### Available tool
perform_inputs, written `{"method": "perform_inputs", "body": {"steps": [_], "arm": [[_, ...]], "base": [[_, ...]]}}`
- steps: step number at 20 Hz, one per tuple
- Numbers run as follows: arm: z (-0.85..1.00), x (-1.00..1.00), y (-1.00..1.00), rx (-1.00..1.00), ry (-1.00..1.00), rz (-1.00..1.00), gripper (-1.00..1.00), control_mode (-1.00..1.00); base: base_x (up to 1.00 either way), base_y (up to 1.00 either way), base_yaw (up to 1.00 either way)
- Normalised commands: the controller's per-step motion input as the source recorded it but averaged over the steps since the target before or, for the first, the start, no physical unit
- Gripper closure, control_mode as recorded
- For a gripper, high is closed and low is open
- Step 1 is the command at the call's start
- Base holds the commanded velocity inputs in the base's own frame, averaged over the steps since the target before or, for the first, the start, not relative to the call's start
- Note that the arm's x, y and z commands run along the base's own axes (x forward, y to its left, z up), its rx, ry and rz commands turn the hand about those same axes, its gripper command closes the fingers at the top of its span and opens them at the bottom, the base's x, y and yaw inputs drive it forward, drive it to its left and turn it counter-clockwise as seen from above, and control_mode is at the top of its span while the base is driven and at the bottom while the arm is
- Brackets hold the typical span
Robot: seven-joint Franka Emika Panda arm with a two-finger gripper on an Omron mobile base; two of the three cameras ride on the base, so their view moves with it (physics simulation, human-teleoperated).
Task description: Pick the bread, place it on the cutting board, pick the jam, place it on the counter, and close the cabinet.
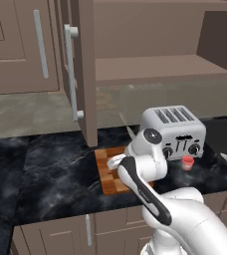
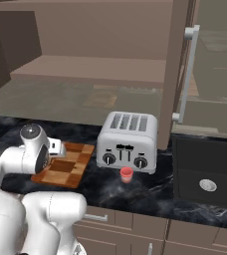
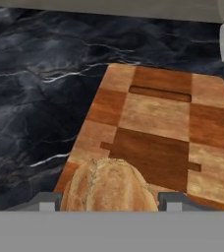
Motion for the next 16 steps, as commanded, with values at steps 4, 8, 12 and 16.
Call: {"method": "perform_inputs", "body": {"steps": [4,8,12,16], "arm": [[-0.36,0.22,0.00,0.00,0.00,0.00,1.00,-1.00],[-0.36,0.22,0.00,0.00,0.00,0.00,1.00,-1.00],[-0.35,0.23,0.03,0.00,0.00,0.00,1.00,-1.00],[-0.38,0.23,0.02,0.00,0.00,0.00,1.00,-1.00]], "base": [[0.00,0.00,0.00],[0.00,0.00,0.00],[0.00,0.00,0.00],[0.00,0.00,0.00]]}}
